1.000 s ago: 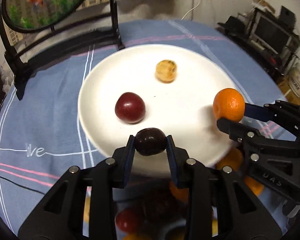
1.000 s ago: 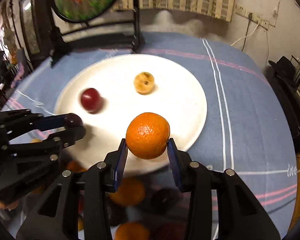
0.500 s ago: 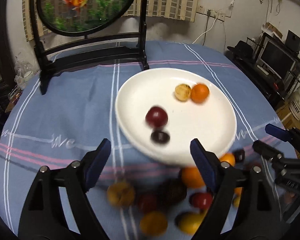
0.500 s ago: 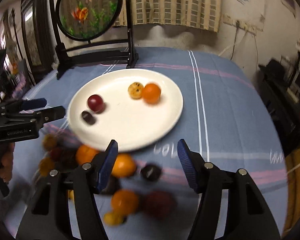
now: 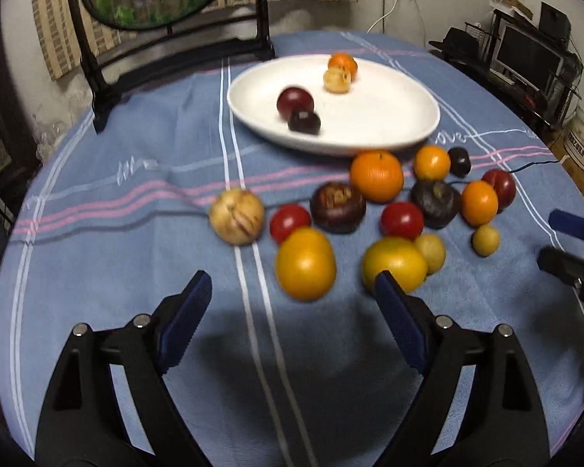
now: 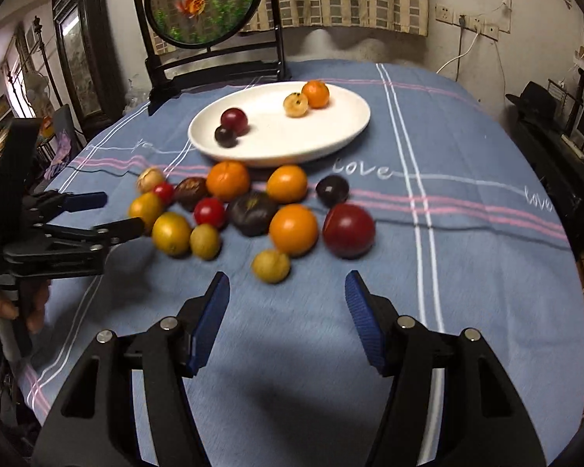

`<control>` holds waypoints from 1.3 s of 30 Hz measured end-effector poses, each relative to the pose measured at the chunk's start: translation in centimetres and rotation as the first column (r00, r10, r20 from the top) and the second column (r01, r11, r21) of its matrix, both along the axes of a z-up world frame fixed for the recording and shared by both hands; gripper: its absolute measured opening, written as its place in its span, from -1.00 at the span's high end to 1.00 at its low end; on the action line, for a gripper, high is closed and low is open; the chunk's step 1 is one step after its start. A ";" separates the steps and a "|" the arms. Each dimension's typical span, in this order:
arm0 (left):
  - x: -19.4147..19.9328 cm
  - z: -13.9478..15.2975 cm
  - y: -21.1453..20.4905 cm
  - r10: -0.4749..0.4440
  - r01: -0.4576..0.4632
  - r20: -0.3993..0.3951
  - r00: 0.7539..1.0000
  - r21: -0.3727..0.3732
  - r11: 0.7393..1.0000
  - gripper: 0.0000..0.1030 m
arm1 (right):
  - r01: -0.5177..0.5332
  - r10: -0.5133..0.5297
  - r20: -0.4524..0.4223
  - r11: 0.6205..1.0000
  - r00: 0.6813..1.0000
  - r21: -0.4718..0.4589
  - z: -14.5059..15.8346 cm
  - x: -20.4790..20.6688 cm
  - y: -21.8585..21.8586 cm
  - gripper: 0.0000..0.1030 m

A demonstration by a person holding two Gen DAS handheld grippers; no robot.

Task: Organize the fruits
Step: 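Grasp the yellow-orange fruit with the left tool while the right tool grasps a small yellow fruit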

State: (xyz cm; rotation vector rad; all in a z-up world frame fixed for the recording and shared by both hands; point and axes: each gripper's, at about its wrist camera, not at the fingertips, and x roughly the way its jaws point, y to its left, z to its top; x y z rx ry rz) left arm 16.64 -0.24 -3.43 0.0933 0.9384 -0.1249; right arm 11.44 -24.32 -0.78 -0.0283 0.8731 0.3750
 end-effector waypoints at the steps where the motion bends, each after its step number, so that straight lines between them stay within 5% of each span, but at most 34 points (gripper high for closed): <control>1: 0.1 -0.3 0.0 0.001 -0.001 -0.008 1.000 -0.006 1.000 -0.68 | -0.005 0.005 -0.002 1.000 1.000 0.006 -0.2 -0.3 0.0 -0.21; 6: 1.1 -0.9 0.6 0.026 -0.027 -0.019 0.999 -0.054 0.998 -0.39 | -0.054 0.055 -0.047 0.998 0.997 0.011 -1.1 -0.2 0.4 -0.21; 8: 2.1 -1.7 0.7 0.018 -0.024 -0.068 0.997 -0.082 0.996 0.18 | -0.054 0.053 -0.085 0.999 0.995 -0.004 -1.6 0.3 0.7 -0.21; 10: 2.4 -1.8 0.5 0.011 -0.016 -0.059 0.998 -0.080 0.997 0.24 | -0.049 0.046 -0.094 0.998 0.994 -0.031 -1.9 0.7 1.1 -0.21; 15: 2.4 -2.0 -0.2 -0.018 0.017 -0.039 0.999 -0.036 0.999 0.26 | -0.051 0.043 -0.097 0.995 0.994 -0.085 -2.6 2.4 2.7 -0.13; 23: 2.4 -2.0 0.2 -0.025 0.022 -0.044 0.999 -0.064 0.998 0.27 | -0.023 0.014 -0.103 0.996 0.995 -0.091 -3.5 4.6 3.6 0.47; 31: 1.5 -1.4 1.5 -0.044 0.037 -0.062 0.997 -0.102 0.994 0.27 | 0.038 -0.040 -0.066 0.999 0.997 -0.037 -1.6 2.6 1.5 0.47; 39: -0.2 3.4 1.2 -0.089 0.092 0.044 0.995 -0.074 0.993 0.27 | 0.029 -0.030 0.078 0.999 0.996 0.015 3.5 1.3 0.0 0.47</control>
